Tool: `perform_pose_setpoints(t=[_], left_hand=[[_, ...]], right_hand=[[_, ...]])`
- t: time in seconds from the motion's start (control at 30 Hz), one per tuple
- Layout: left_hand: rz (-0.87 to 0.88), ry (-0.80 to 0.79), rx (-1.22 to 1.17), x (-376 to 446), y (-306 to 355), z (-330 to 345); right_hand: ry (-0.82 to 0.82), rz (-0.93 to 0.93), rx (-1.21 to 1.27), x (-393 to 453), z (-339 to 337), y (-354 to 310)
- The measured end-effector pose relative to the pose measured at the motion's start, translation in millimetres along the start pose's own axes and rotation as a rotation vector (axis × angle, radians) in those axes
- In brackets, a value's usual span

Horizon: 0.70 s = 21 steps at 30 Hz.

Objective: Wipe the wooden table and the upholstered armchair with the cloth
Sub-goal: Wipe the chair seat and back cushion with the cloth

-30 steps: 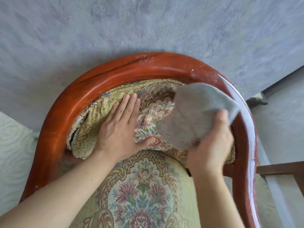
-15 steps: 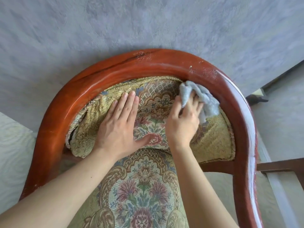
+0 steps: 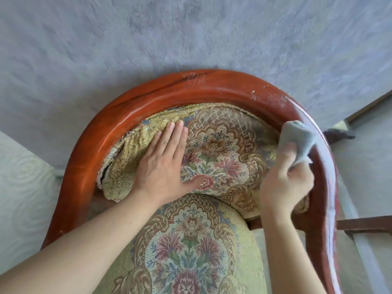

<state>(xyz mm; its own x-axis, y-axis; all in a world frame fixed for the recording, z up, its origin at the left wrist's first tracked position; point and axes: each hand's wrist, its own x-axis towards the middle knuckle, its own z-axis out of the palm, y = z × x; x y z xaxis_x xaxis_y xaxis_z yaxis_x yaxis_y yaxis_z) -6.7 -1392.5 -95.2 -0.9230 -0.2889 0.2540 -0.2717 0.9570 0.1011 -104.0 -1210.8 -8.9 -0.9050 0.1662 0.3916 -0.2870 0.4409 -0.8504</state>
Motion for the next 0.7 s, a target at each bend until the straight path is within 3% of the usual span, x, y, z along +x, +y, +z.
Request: perform_pose_setpoints(t=[0.07,0.2,0.3,0.37,0.43,0.47,0.57,0.7], left_hand=[[-0.003,-0.012,-0.013,0.3,0.4,-1.1],[-0.005,-0.017,-0.053,0.3,0.2,-4.8],[0.007,-0.031,-0.062,1.3,-0.8,-8.4],[0.005,-0.039,-0.070,1.1,-2.0,-11.1],[0.008,-0.042,-0.079,0.3,-3.0,-14.7],[0.009,-0.046,-0.074,-0.9,-3.1,-16.9],[0.007,-0.070,-0.039,-12.1,-1.6,-23.1],[-0.053,-0.170,-0.096,-53.3,2.2,-30.4]], right_hand=[[-0.190,-0.043,-0.172,-10.0,32.1,8.9],[-0.280,-0.330,-0.201,-22.8,89.7,-5.3],[-0.349,-0.450,-0.211,-24.6,95.3,-11.2],[-0.546,-0.451,-0.177,-23.2,85.0,-10.0],[-0.775,-0.314,-0.075,-25.0,71.2,-13.1],[-0.775,-0.205,0.051,-26.0,64.1,-14.8],[-0.591,0.186,0.519,-28.4,34.5,-22.9],[-0.469,0.550,0.742,-45.9,-11.0,-0.3]])
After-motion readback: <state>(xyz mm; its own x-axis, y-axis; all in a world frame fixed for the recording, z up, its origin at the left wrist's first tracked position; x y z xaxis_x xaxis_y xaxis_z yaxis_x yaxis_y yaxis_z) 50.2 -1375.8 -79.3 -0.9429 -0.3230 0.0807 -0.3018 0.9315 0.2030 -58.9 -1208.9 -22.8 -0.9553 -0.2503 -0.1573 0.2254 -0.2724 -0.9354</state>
